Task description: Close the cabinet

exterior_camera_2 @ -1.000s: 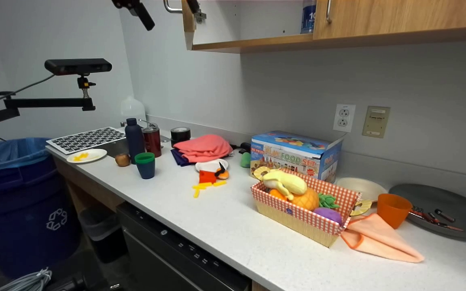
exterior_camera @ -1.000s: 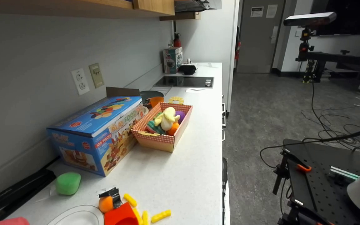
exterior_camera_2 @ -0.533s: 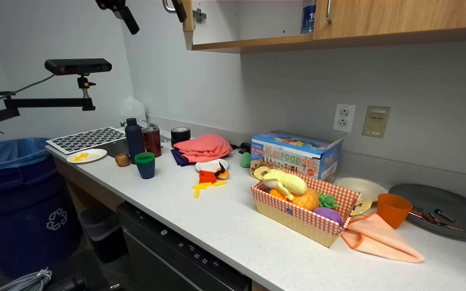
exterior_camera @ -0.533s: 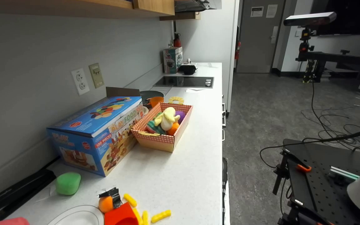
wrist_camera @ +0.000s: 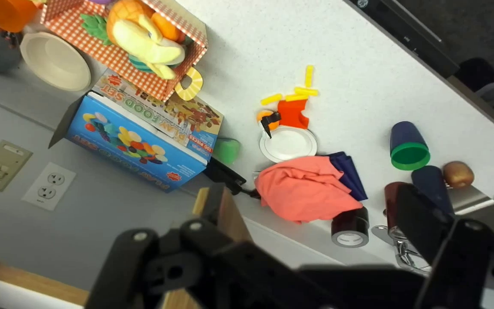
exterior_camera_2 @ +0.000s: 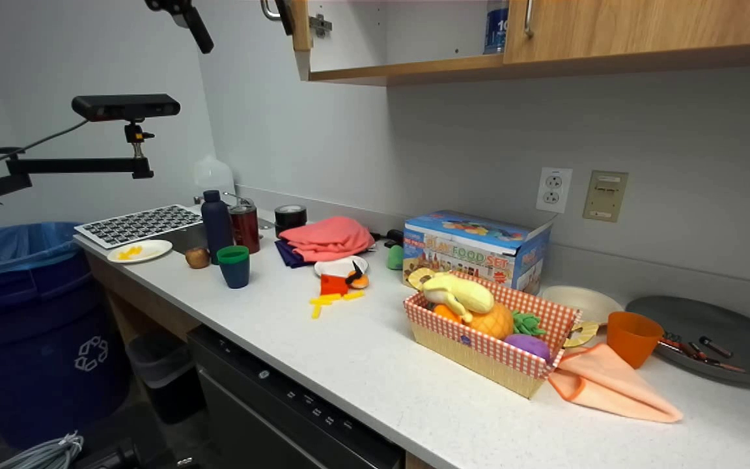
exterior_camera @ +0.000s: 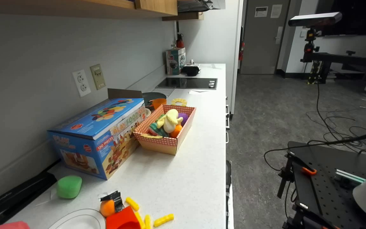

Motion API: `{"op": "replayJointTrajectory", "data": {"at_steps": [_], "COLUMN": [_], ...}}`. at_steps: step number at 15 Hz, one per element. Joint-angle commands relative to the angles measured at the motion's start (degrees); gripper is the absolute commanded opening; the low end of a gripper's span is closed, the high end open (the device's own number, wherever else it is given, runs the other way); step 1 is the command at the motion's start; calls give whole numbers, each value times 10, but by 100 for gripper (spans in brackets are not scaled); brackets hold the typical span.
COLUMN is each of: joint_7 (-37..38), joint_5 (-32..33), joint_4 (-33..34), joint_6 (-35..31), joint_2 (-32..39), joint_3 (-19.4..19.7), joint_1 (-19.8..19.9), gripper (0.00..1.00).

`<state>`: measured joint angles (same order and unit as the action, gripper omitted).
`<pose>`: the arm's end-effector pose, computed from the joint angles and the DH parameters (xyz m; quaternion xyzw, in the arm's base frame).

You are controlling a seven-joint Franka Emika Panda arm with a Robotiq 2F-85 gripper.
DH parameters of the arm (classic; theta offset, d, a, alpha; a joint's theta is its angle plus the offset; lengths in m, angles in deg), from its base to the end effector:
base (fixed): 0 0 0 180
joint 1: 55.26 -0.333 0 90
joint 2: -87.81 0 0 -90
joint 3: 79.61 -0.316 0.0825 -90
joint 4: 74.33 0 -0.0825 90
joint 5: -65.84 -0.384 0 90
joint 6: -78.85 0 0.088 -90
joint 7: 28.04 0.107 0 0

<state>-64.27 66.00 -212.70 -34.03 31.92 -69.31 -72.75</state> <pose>0.2910 0.0104 0.6570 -0.8882 -0.3737 -0.2669 0.0139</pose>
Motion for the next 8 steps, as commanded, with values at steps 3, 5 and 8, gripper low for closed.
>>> {"op": "replayJointTrajectory", "data": {"at_steps": [3,5,8], "joint_7": [-80,-107,-111], "joint_5": [-30,-39,-44], "joint_4": [20,18,7], "joint_6": [25,16,-35], "joint_2": [6,5,3], "joint_3": [18,23,19], "joint_1": [-22,-26,-11], "gripper": [100,100,100]}}
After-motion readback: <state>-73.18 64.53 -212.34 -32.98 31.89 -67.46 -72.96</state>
